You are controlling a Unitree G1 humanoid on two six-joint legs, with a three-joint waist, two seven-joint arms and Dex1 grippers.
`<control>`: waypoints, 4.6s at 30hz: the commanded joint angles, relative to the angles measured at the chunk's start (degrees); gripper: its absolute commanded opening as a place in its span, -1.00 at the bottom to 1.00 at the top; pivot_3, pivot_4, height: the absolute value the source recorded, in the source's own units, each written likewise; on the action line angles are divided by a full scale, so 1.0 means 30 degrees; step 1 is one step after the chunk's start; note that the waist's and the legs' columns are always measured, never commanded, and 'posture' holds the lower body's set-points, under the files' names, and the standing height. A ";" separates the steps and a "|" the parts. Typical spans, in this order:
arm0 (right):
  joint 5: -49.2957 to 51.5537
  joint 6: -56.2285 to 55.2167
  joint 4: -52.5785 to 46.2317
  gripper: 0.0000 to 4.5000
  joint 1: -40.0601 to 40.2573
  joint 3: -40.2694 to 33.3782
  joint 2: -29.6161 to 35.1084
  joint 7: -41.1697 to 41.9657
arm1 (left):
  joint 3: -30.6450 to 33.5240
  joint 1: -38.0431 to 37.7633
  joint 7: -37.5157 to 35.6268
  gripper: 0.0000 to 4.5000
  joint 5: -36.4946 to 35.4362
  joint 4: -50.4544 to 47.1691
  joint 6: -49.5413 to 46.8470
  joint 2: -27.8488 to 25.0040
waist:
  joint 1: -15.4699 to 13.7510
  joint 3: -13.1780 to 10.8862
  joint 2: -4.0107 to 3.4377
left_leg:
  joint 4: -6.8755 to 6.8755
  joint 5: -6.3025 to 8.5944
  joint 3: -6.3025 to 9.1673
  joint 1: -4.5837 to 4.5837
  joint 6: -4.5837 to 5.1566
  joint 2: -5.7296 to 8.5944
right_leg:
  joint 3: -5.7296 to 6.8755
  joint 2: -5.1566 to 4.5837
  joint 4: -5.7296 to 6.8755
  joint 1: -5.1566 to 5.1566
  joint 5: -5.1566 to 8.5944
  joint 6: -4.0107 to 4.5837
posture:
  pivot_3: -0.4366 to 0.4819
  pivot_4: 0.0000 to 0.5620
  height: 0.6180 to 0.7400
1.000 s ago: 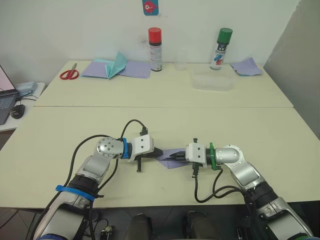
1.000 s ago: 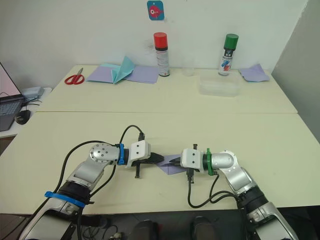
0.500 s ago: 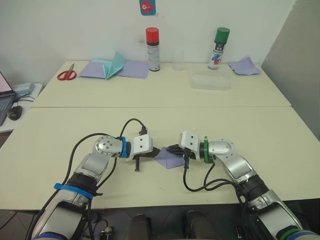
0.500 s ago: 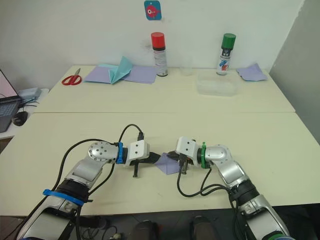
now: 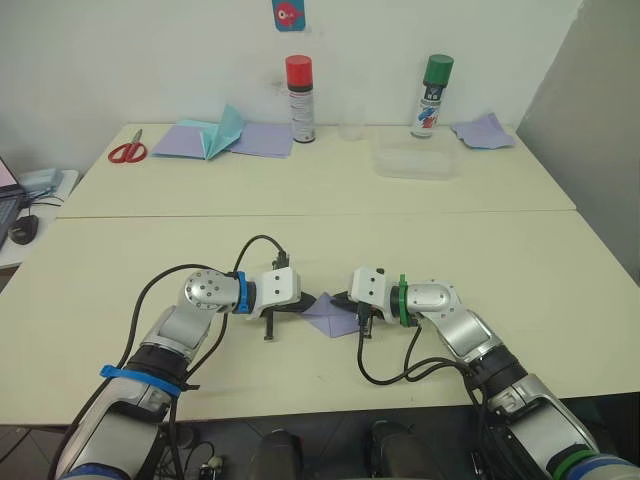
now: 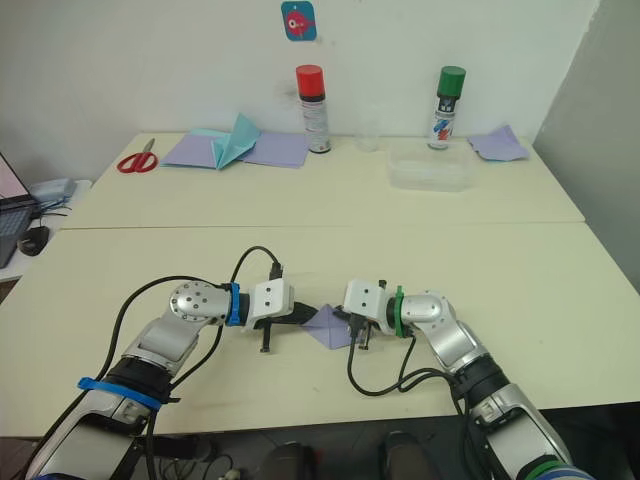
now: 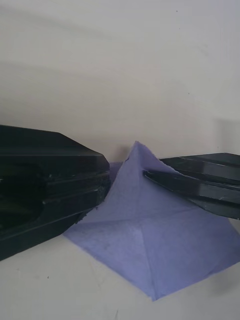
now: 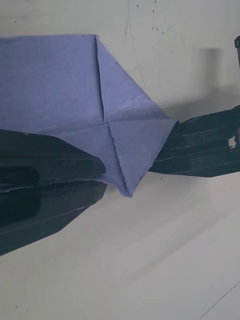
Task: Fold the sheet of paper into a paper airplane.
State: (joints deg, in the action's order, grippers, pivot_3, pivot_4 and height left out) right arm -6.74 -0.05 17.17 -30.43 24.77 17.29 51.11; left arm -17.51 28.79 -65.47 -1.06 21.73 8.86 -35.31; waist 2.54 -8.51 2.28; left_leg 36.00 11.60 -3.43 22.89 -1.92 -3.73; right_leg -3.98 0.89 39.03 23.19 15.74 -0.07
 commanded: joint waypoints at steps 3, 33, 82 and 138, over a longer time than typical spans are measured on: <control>-0.0388 -0.0109 0.0266 -0.97 0.0135 0.0180 0.0119 -0.0007 | 0.1682 0.0120 0.0788 -1.00 -0.0793 -0.0514 -0.2514 -0.0517 | 0.0061 -0.0002 0.0000 | 0.0000 0.0000 0.0000 0.0003 0.0000 0.0002 | -0.0001 0.0000 0.0000 0.0002 0.0000 -0.0001 | -0.05 -0.47 1.00; -0.0124 0.0442 -0.0478 -0.97 0.0300 -0.0084 0.0294 0.0353 | 0.1309 -0.4556 0.1901 -1.00 -0.3144 -0.5944 -1.1715 0.0088 | 0.0184 -0.0017 0.0007 | -0.0049 0.0004 0.0023 0.0004 -0.0006 0.0016 | -0.0004 -0.0043 -0.0020 0.0004 0.0030 0.0042 | -0.05 -0.47 1.00; 0.1228 0.6838 -0.7091 -0.99 0.7242 -0.3417 0.3189 -0.3669 | 0.0181 -0.3894 0.3089 -1.00 -0.2322 -0.4658 -1.0957 -0.0171 | -0.0074 0.0120 -0.0026 | -0.0145 0.0036 0.0163 -0.0031 -0.0055 0.0012 | 0.0063 -0.0311 -0.0350 -0.0010 0.0038 0.0021 | -0.05 -0.47 1.00; 0.1349 0.6284 -0.6203 -0.99 0.5165 -0.0949 0.1153 -0.3804 | 0.1736 -0.5999 0.1641 -1.00 -0.1931 -0.5553 -0.7209 -0.2532 | -0.0080 0.0055 0.0050 | -0.0384 0.0013 0.0056 -0.0059 -0.0015 0.0000 | 0.0042 -0.0314 -0.0424 0.0043 0.0036 0.0018 | -0.05 -0.47 1.00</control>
State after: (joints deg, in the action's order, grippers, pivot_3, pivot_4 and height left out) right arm -1.62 17.60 -3.13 -16.30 21.70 19.73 39.77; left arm -11.21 13.09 -60.44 -9.12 1.46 -11.75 -41.67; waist 2.30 -8.35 2.43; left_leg 34.85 11.64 -3.28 22.72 -1.96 -3.72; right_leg -3.85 -0.07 37.75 23.32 15.85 -0.02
